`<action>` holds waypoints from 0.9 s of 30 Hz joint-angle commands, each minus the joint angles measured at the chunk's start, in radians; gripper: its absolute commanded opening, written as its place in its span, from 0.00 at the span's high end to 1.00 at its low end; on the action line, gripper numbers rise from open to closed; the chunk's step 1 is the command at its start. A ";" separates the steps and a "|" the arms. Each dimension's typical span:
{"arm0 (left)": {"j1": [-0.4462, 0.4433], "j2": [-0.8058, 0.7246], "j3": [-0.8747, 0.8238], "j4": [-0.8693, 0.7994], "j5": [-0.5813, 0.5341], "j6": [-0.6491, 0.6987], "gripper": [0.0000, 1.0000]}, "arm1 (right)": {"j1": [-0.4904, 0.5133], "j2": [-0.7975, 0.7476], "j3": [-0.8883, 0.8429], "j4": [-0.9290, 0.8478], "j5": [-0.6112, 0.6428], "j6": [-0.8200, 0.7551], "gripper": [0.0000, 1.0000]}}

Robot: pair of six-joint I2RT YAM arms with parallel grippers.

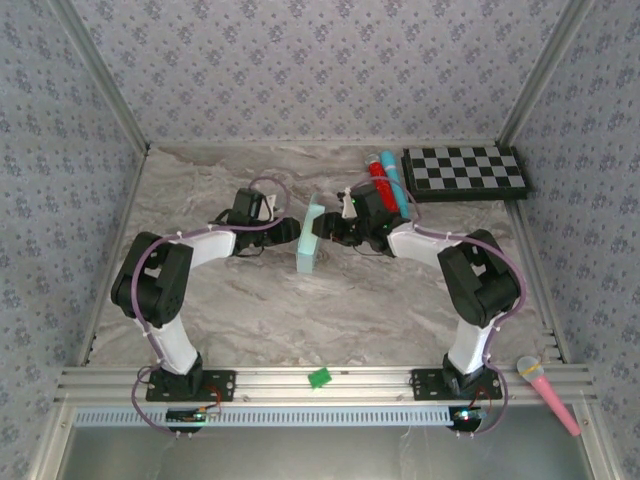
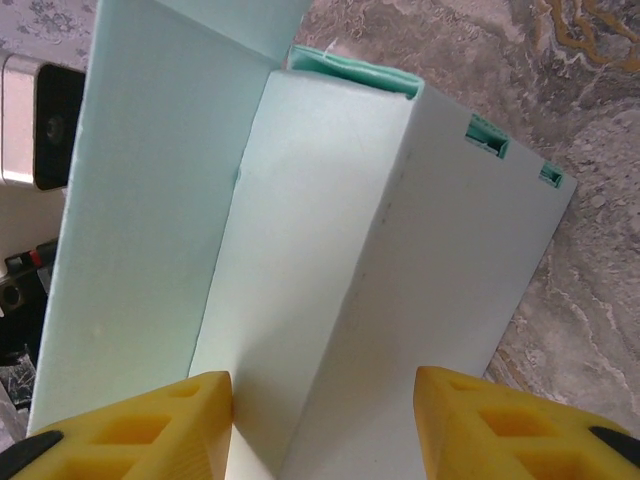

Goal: Fold the paper box

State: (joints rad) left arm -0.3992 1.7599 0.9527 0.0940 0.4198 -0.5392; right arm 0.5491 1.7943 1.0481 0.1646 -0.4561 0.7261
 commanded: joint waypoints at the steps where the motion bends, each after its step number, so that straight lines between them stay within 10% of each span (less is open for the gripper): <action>1: 0.000 0.006 0.031 -0.019 0.030 0.025 0.47 | 0.012 0.039 -0.001 -0.164 0.116 -0.005 0.50; 27: -0.002 -0.214 0.126 -0.273 -0.227 0.157 0.36 | 0.028 -0.090 0.055 -0.180 0.158 -0.026 0.50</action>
State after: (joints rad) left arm -0.3939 1.5955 1.0515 -0.1104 0.2470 -0.4221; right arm 0.5838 1.7447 1.0912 0.0254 -0.3218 0.7296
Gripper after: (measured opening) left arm 0.630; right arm 0.500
